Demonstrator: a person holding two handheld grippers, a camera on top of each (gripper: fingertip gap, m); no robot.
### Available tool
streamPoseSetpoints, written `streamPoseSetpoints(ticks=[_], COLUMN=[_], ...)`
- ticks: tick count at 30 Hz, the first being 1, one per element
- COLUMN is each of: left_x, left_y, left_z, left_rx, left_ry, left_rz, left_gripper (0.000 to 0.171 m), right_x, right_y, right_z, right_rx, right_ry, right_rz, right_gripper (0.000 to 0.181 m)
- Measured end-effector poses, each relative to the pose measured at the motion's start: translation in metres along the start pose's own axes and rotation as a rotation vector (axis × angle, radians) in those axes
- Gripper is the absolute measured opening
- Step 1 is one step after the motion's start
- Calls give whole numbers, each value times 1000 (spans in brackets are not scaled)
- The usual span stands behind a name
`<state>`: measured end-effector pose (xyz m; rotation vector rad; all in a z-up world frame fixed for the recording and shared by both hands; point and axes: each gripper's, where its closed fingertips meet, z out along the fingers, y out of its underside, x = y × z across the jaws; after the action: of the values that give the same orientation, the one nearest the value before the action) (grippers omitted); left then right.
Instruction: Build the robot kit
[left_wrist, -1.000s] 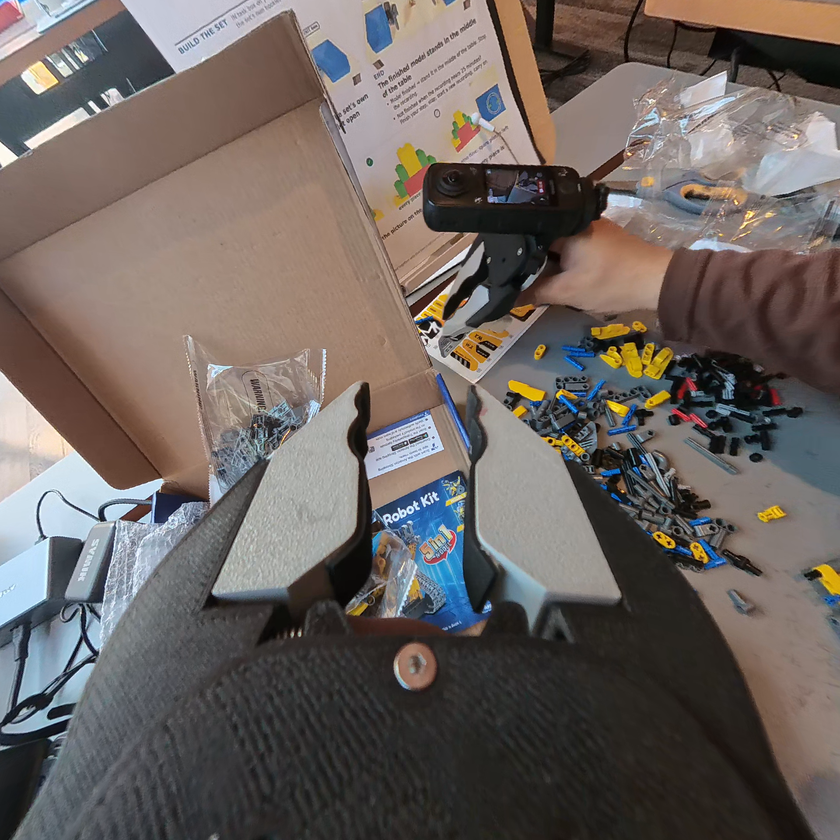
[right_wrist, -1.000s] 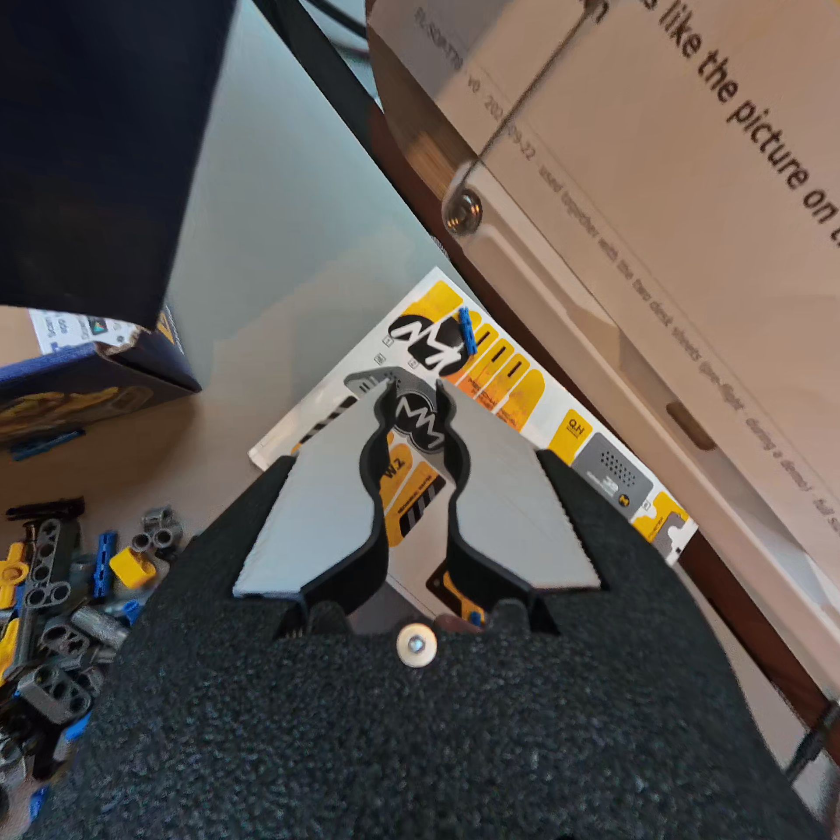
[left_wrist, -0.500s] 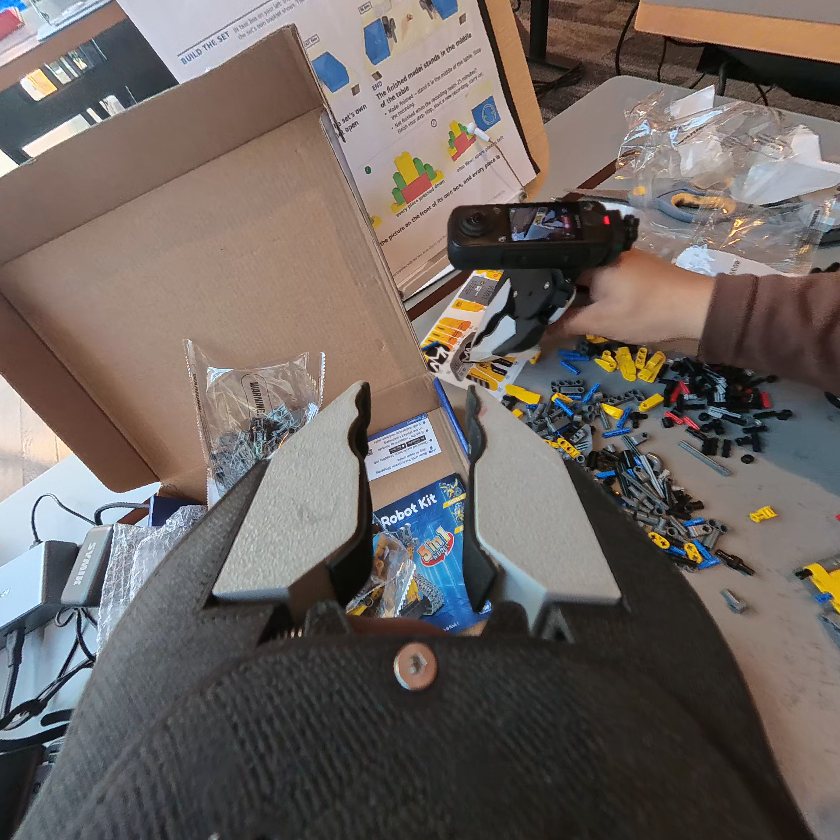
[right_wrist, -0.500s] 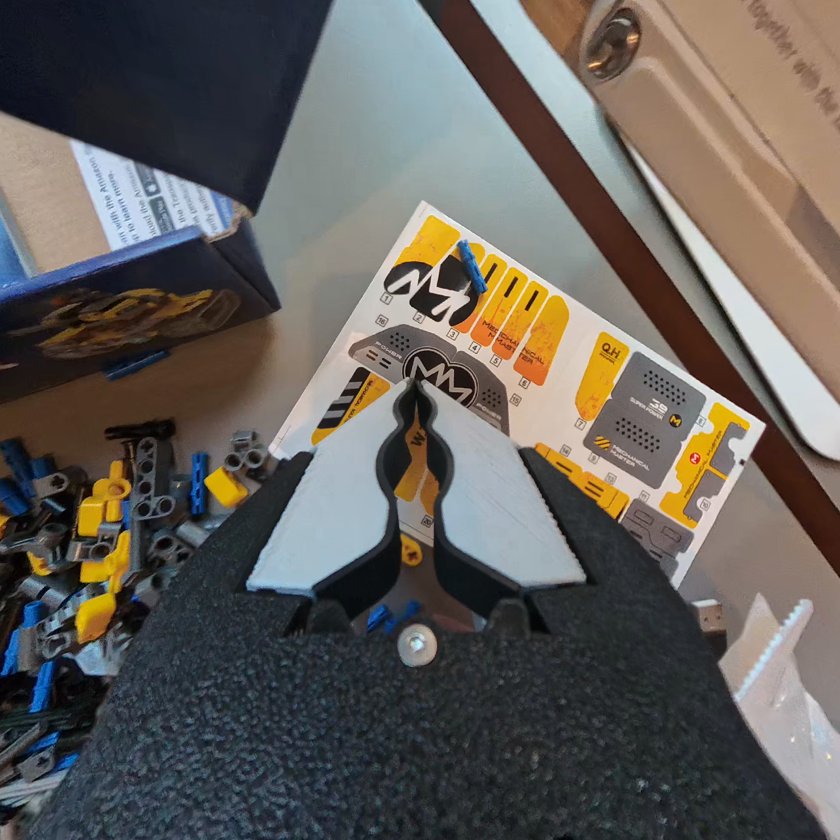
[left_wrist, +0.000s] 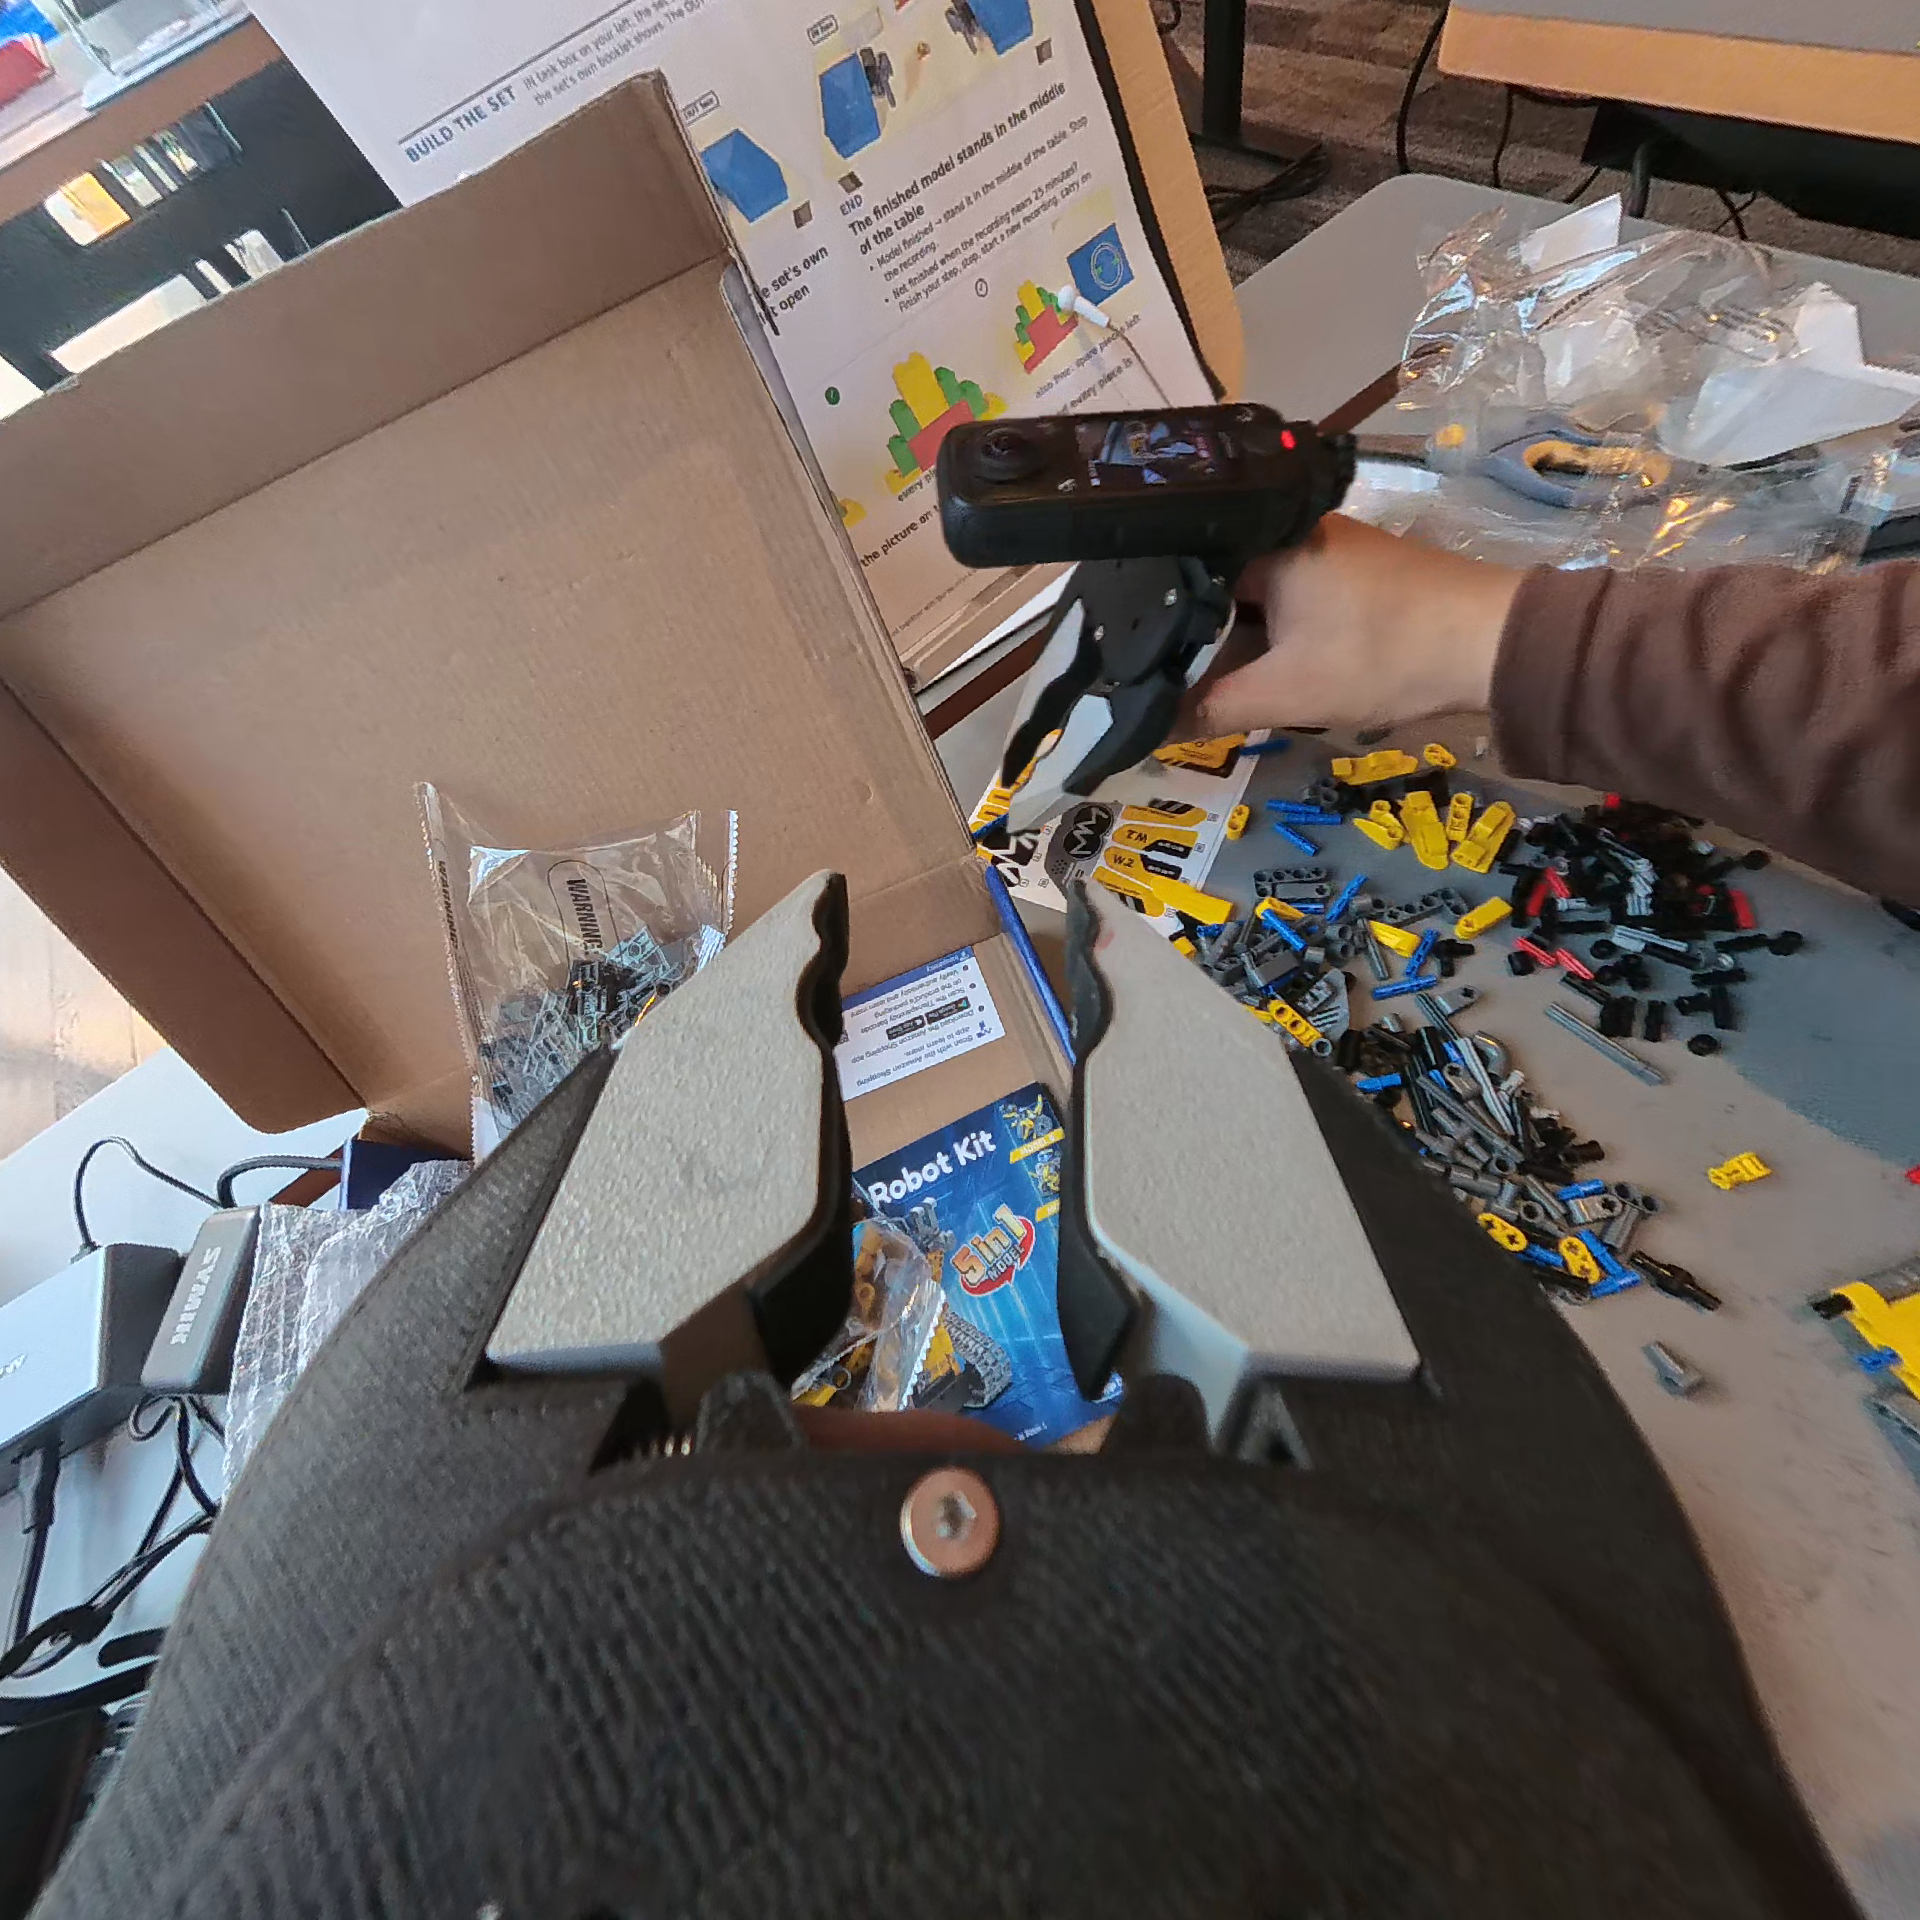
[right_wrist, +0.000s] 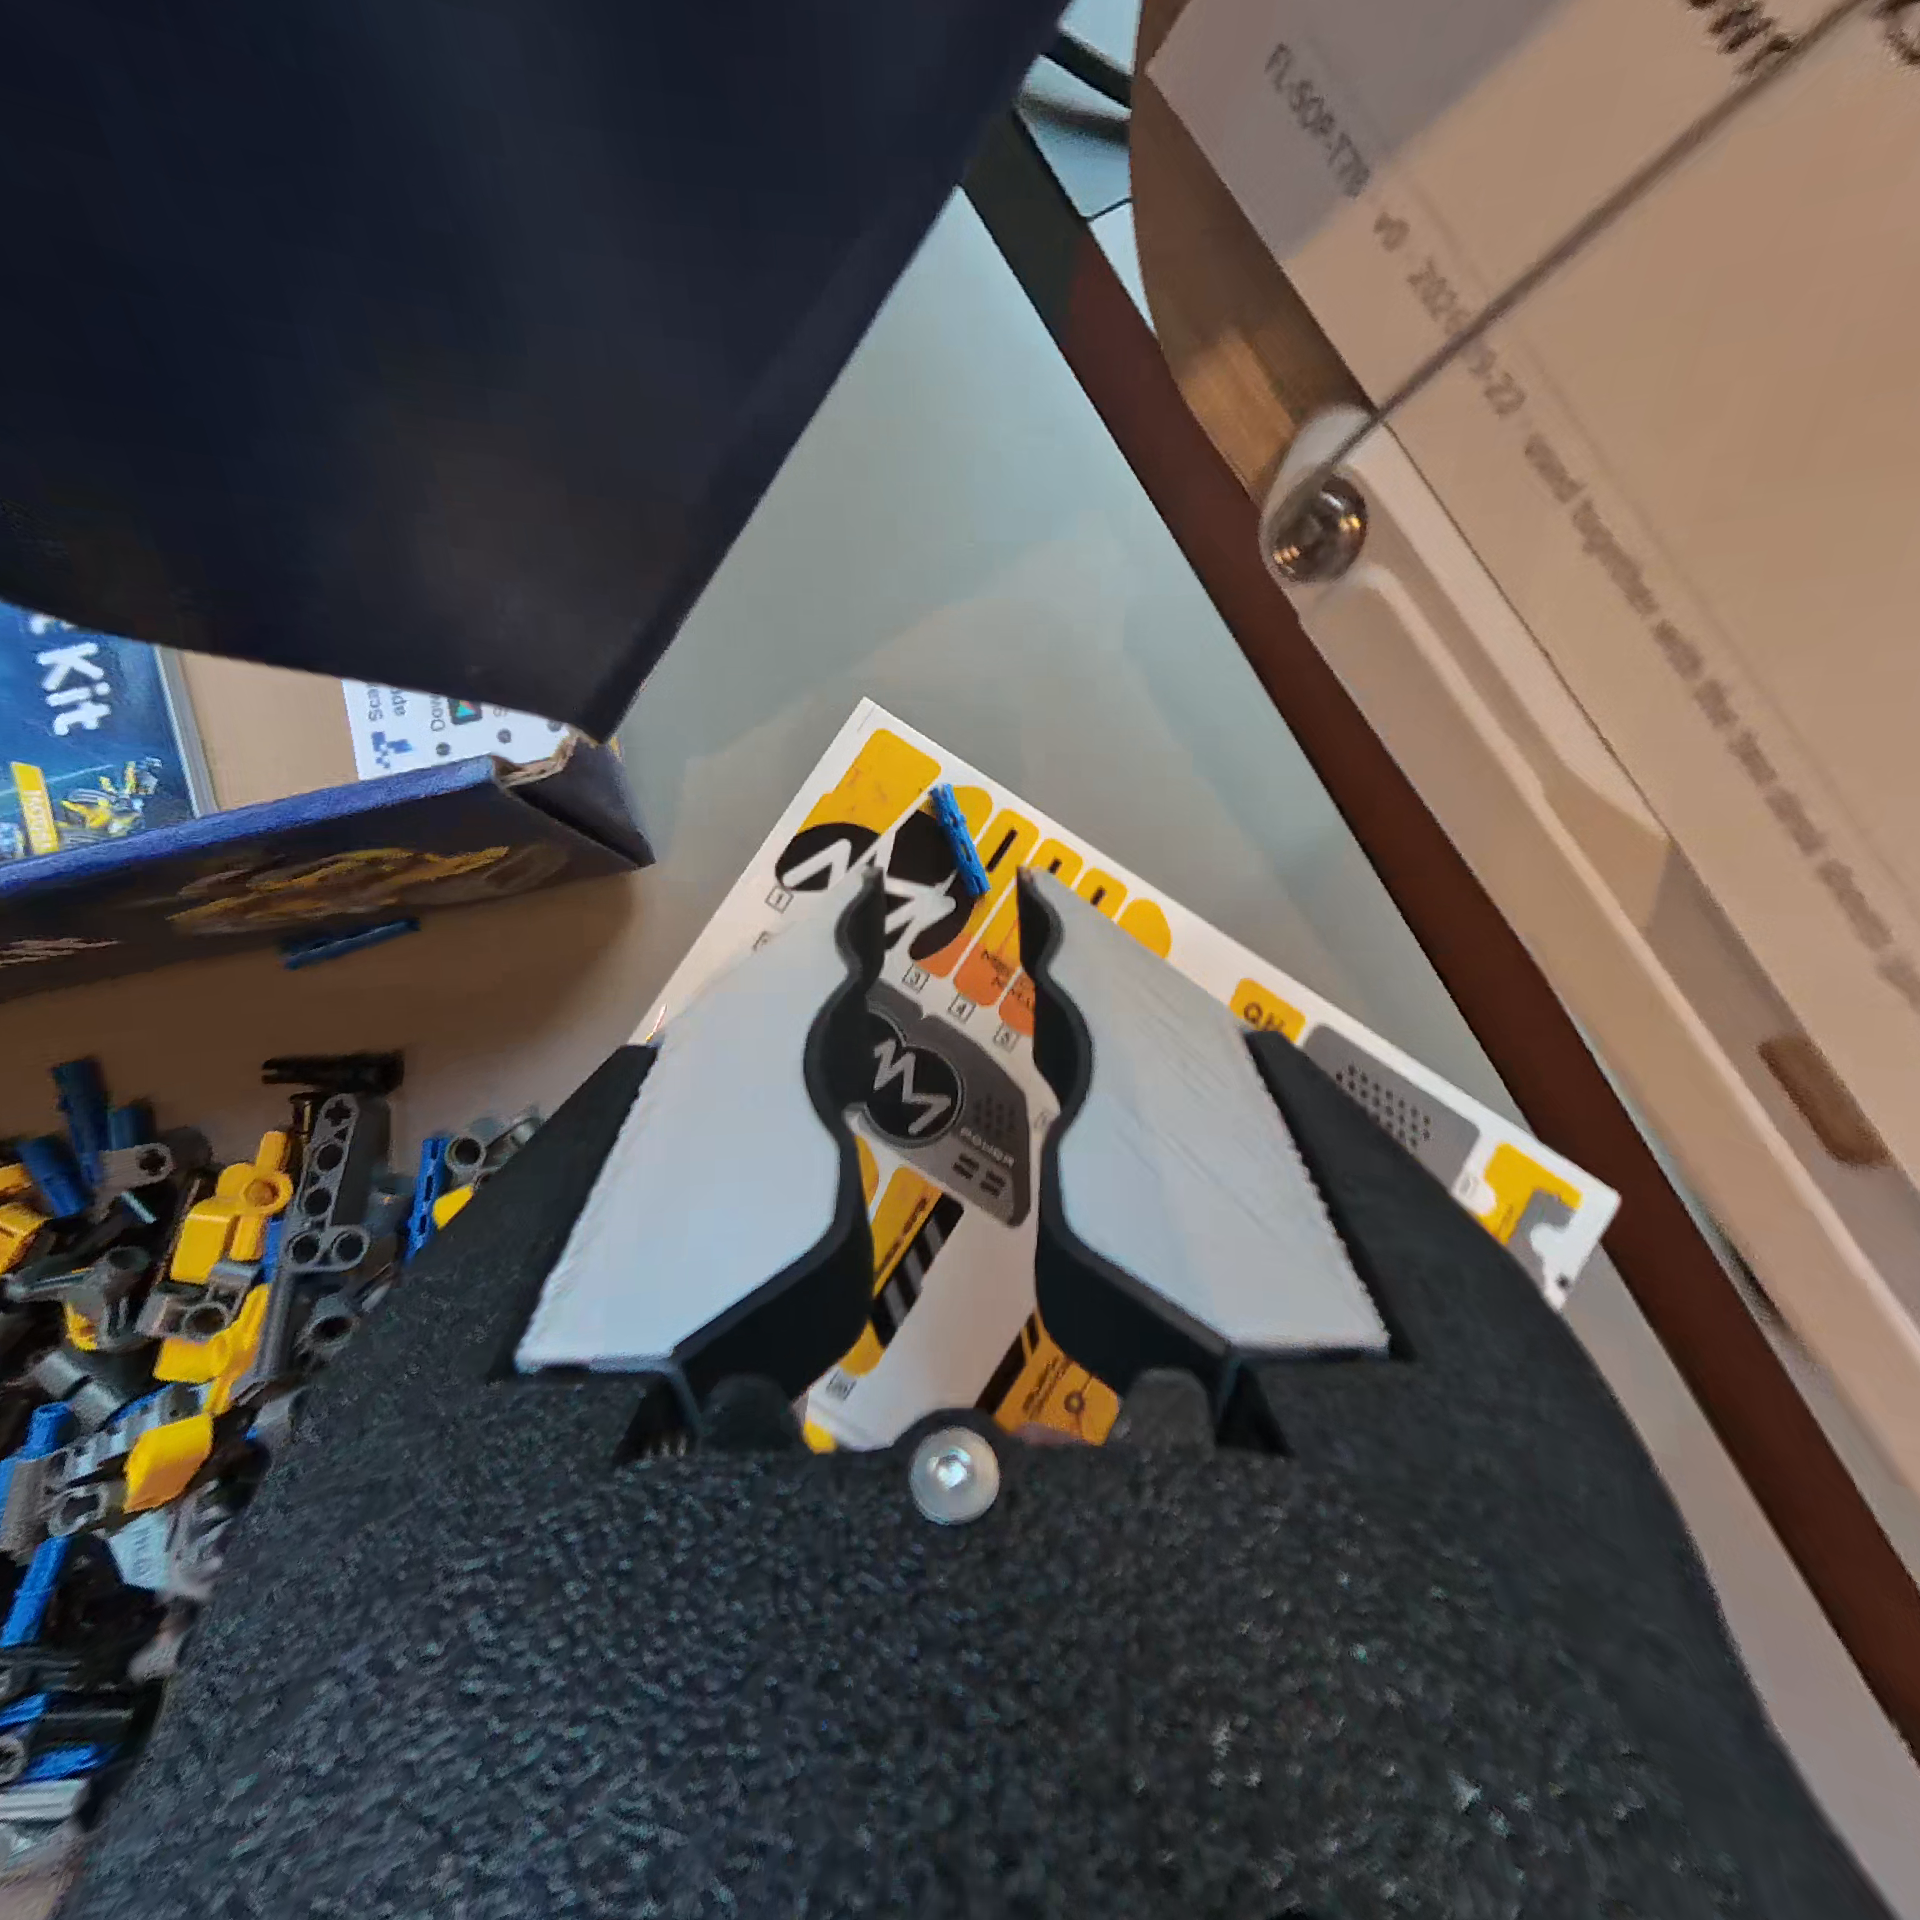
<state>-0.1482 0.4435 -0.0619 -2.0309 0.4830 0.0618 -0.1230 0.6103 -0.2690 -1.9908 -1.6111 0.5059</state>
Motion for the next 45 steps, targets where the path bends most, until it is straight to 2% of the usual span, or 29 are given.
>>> streamPoseSetpoints(ticks=[4, 6, 11, 14, 17, 20, 23, 26, 27, 28, 30, 33, 36, 40, 45], left_x=[-2, -2, 0, 2, 2, 5, 8, 8, 7, 6, 5, 5, 7, 7, 6], left_y=[2, 3, 5, 4, 2, 0, -1, -2, -3, -4, -5, -6, -6, -5, -5], left_z=[2, 3, 8, 7, 4, 3, 1, -2, -4, -5, -7, -8, -7, -6, -5], left_rx=[-8, -11, -26, -24, -13, -8, -4, 4, 9, 15, 24, 29, 26, 22, 22], left_ry=[-1, -2, 2, 3, 3, 4, 7, 10, 10, 11, 14, 17, 20, 19, 18], left_rz=[-4, -6, 4, 9, 7, 12, 23, 24, 21, 16, 8, 7, 11, 13, 9], left_gripper=[39, 39, 39, 39, 39, 39, 39, 39, 39, 39, 38, 38, 38, 38, 38], right_x=[2, 0, -7, -28, -65, -98, -108, -97, -89, -76, -41, 9, 29, 22, -8], right_y=[1, 1, 6, 9, 12, 23, 35, 31, 29, 28, 31, 49, 77, 96, 108], right_z=[17, 18, 11, -4, -18, -17, -13, -29, -36, -42, -55, -68, -66, -63, -66], right_rx=[-27, -21, -20, -14, -5, -44, -81, -38, -20, -9, 0, -29, -105, -148, -195], right_ry=[-42, -76, -108, -157, -238, -288, -264, -249, -238, -213, -113, 26, 83, 59, -36], right_rz=[-30, -19, -24, -46, -85, -112, -154, -113, -85, -54, -2, 89, 122, 131, 117], right_gripper=[24, 3, 3, 3, 3, 3, 3, 7, 14, 19, 17, 12, 11, 1, 0])
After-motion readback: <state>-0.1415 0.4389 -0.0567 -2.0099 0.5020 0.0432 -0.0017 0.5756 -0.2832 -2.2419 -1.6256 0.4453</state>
